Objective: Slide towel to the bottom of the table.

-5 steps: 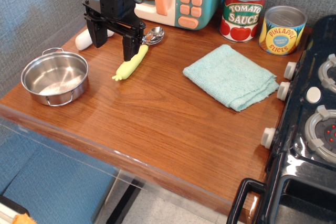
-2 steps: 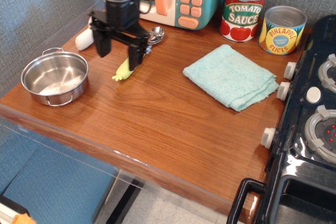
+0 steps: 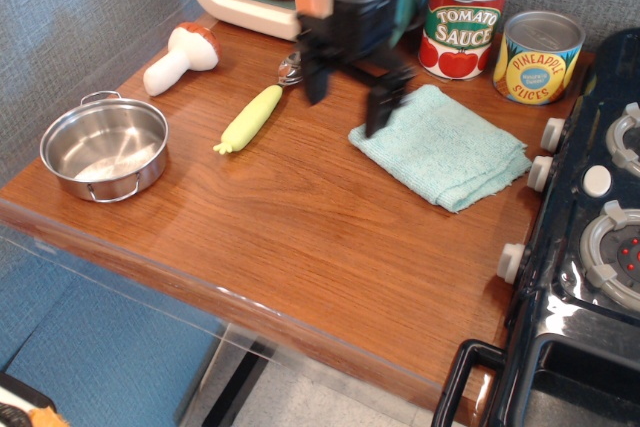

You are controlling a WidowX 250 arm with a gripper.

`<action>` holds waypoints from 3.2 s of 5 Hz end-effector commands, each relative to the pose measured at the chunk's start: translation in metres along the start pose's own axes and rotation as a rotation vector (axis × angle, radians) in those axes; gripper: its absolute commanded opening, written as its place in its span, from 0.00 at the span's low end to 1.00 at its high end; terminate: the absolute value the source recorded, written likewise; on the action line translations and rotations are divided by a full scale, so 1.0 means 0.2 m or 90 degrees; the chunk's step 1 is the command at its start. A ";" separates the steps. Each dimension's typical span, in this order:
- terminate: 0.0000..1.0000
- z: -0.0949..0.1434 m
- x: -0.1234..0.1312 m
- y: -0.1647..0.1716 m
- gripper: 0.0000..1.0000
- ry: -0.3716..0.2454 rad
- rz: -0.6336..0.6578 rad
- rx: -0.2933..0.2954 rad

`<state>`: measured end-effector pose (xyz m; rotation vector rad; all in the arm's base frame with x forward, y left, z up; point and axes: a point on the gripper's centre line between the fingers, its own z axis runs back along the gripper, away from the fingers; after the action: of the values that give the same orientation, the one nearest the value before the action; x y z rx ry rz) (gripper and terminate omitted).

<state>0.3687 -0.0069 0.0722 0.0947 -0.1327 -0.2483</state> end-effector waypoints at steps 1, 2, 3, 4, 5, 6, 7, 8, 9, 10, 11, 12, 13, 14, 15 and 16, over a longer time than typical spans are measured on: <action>0.00 0.00 0.22 -0.25 1.00 -0.024 -0.025 -0.033; 0.00 -0.12 0.26 -0.25 1.00 0.001 -0.021 -0.018; 0.00 -0.19 0.27 -0.25 1.00 0.020 -0.027 -0.007; 0.00 -0.21 0.22 -0.22 1.00 0.025 -0.025 -0.007; 0.00 -0.24 0.14 -0.22 1.00 0.046 -0.015 -0.013; 0.00 -0.24 -0.03 -0.25 1.00 0.085 0.009 -0.020; 0.00 -0.24 -0.22 -0.29 1.00 0.130 0.026 0.006; 0.00 -0.22 -0.39 -0.31 1.00 0.156 0.042 0.027; 0.00 -0.18 -0.54 -0.34 1.00 0.172 0.052 0.041; 0.00 -0.18 -0.63 -0.34 1.00 0.183 0.059 0.042; 0.00 -0.20 -0.65 -0.33 1.00 0.188 0.071 0.023; 0.00 -0.12 -0.55 -0.34 1.00 0.129 0.058 0.002; 0.00 0.10 -0.45 -0.34 1.00 0.031 0.065 -0.029; 0.00 0.25 -0.45 -0.32 1.00 -0.005 0.069 -0.055; 0.00 0.29 -0.48 -0.29 1.00 -0.010 0.060 -0.068; 0.00 0.25 -0.50 -0.32 1.00 0.038 0.123 0.039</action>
<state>0.2517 -0.0454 0.0876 0.1446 -0.0517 -0.0627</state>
